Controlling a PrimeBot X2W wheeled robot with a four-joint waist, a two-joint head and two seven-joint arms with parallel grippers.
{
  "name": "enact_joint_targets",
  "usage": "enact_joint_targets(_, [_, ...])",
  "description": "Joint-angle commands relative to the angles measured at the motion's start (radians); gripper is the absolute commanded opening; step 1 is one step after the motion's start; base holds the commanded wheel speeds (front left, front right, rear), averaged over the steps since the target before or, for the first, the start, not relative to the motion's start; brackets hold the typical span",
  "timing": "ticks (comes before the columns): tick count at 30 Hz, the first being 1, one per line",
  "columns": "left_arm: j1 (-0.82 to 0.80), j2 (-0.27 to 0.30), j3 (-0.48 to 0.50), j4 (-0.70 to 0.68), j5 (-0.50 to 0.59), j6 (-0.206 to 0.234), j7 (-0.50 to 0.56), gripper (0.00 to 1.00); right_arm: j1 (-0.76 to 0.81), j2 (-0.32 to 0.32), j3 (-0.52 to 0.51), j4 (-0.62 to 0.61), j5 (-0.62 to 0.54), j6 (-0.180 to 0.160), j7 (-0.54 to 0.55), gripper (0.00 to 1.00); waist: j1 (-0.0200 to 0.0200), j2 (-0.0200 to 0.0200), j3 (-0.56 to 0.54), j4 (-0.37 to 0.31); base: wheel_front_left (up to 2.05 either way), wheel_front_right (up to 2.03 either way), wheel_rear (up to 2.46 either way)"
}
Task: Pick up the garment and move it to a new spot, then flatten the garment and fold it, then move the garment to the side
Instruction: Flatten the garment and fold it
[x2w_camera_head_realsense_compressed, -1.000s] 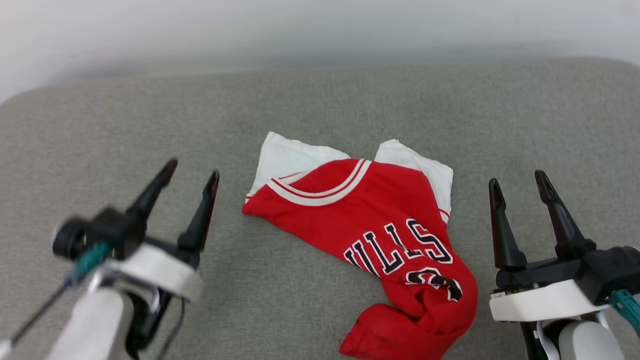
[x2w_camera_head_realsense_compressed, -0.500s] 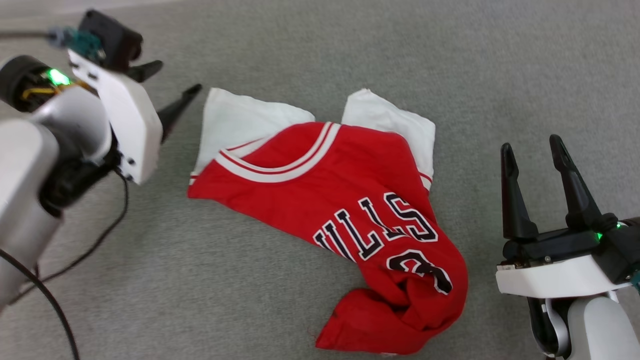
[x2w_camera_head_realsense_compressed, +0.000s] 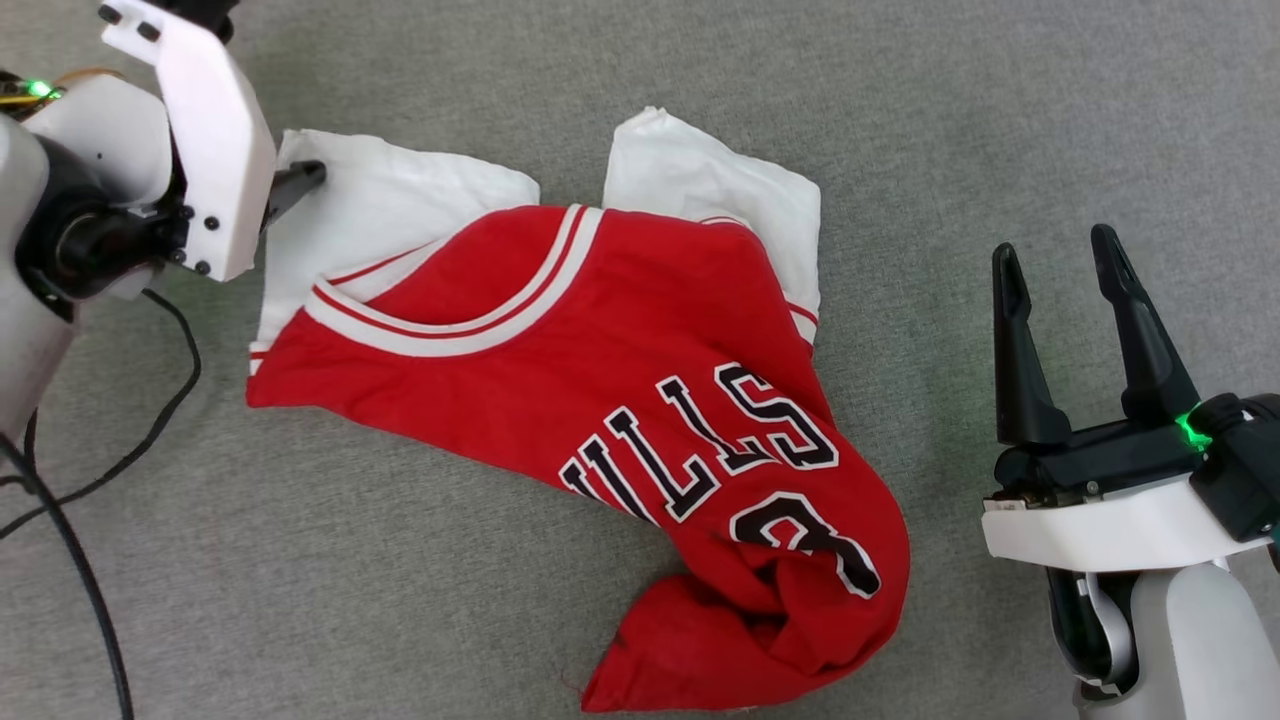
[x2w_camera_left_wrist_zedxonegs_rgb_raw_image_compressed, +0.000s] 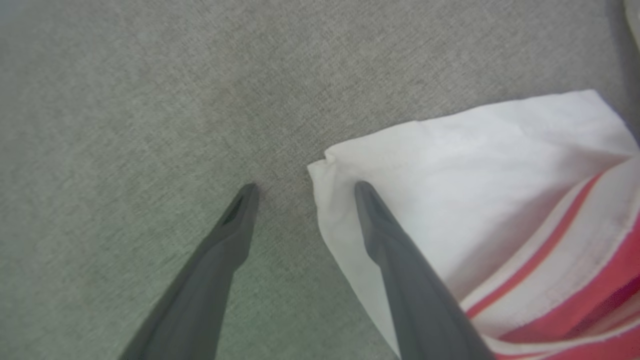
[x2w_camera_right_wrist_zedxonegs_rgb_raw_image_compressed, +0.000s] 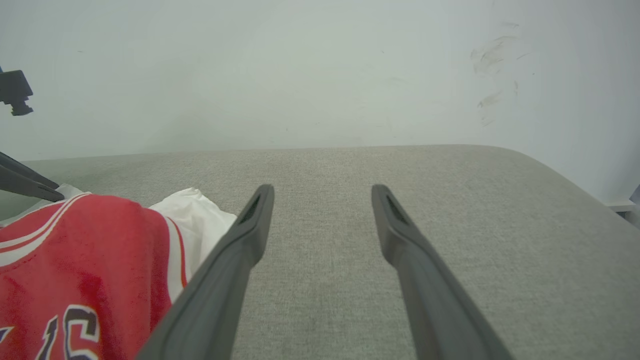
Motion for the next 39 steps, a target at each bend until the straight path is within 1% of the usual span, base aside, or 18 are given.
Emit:
enact_joint_targets(1, [-0.022, -0.012, -0.019, 0.014, 0.008, 0.001, 0.010, 1.00, -0.002, -0.002, 0.000, -0.001, 0.004, -0.001, -0.002, 1.00, -0.0002, -0.0001, 0.020, -0.012, 0.00, 0.00, 0.00])
enact_joint_targets(3, [-0.017, -0.016, -0.052, 0.034, 0.016, 0.001, 0.031, 1.00, 0.001, -0.002, -0.001, 0.001, 0.003, -0.001, -0.002, 1.00, -0.0002, -0.0001, 0.024, -0.012, 0.00, 0.00, 0.00])
enact_joint_targets(4, [-0.013, -0.016, -0.068, 0.043, 0.014, 0.001, 0.043, 0.95, 0.001, -0.002, -0.001, 0.001, 0.002, -0.001, -0.002, 1.00, -0.0002, -0.0001, 0.025, -0.012, 0.00, 0.00, 0.00])
enact_joint_targets(5, [-0.006, -0.018, -0.080, 0.054, 0.009, 0.001, 0.052, 0.32, 0.002, -0.002, -0.002, 0.002, 0.000, -0.001, -0.002, 1.00, -0.0002, -0.0001, 0.025, -0.011, 0.00, 0.00, 0.00])
enact_joint_targets(6, [0.002, -0.022, -0.088, 0.062, 0.000, 0.001, 0.055, 0.00, 0.003, -0.002, -0.003, 0.003, -0.003, -0.001, -0.002, 1.00, -0.0002, -0.0001, 0.022, -0.009, 0.00, 0.00, 0.00])
enact_joint_targets(8, [0.022, -0.028, -0.094, 0.071, -0.022, 0.001, 0.050, 0.00, 0.002, -0.002, -0.006, 0.005, -0.009, -0.001, -0.002, 1.00, -0.0002, -0.0001, 0.012, -0.003, 0.00, 0.00, 0.00])
enact_joint_targets(11, [0.030, -0.021, -0.089, 0.081, -0.027, 0.002, -0.003, 0.00, 0.004, -0.002, -0.009, 0.009, -0.022, -0.001, -0.002, 1.00, -0.0002, -0.0001, -0.014, 0.014, 0.00, 0.00, 0.00])
enact_joint_targets(14, [0.042, -0.017, -0.066, 0.096, -0.037, 0.002, -0.089, 0.00, 0.012, -0.002, -0.009, 0.017, -0.037, -0.001, -0.002, 1.00, -0.0002, -0.0001, -0.054, 0.036, 0.00, 0.00, 0.00])
enact_joint_targets(17, [0.078, -0.022, -0.017, 0.117, -0.074, 0.004, -0.195, 0.00, 0.026, -0.002, -0.016, 0.028, -0.042, -0.001, -0.002, 1.00, -0.0002, -0.0001, -0.102, 0.064, 0.00, 0.00, 0.00])
enact_joint_targets(22, [0.172, 0.029, 0.006, 0.130, -0.079, 0.004, -0.315, 0.00, 0.050, -0.002, -0.018, 0.050, -0.062, -0.001, -0.002, 1.00, -0.0002, -0.0001, -0.184, 0.119, 0.00, 0.00, 0.00])
enact_joint_targets(24, [0.217, 0.040, 0.009, 0.126, -0.088, 0.003, -0.358, 0.00, 0.062, -0.002, -0.026, 0.056, -0.070, -0.001, -0.002, 1.00, -0.0002, -0.0001, -0.214, 0.144, 0.00, 0.00, 0.00])
enact_joint_targets(28, [0.325, 0.074, 0.020, 0.110, -0.113, 0.011, -0.436, 0.00, 0.080, -0.002, -0.026, 0.069, -0.080, -0.001, -0.002, 1.00, -0.0002, -0.0001, -0.266, 0.182, 0.00, 0.00, 0.00])
enact_joint_targets(29, [0.325, 0.074, 0.020, 0.110, -0.113, 0.011, -0.436, 0.00, 0.080, -0.002, -0.026, 0.069, -0.080, -0.001, -0.002, 1.00, -0.0002, -0.0001, -0.266, 0.182, 0.00, 0.00, 0.00])
enact_joint_targets(31, [0.387, 0.087, 0.024, 0.093, -0.129, 0.019, -0.474, 0.00, 0.091, -0.002, -0.024, 0.075, -0.079, -0.001, -0.002, 1.00, -0.0002, -0.0001, -0.289, 0.197, 0.00, 0.00, 0.00])
enact_joint_targets(35, [0.532, 0.103, 0.030, 0.041, -0.162, 0.050, -0.561, 0.00, 0.108, -0.002, -0.024, 0.085, -0.079, -0.001, -0.002, 1.00, -0.0002, -0.0001, -0.326, 0.217, 0.00, 0.00, 0.00])
enact_joint_targets(39, [0.676, 0.089, 0.042, -0.024, -0.212, 0.092, -0.660, 0.00, 0.132, -0.002, -0.028, 0.092, -0.079, -0.001, -0.002, 1.00, -0.0002, -0.0001, -0.358, 0.230, 0.00, 0.00, 0.00])
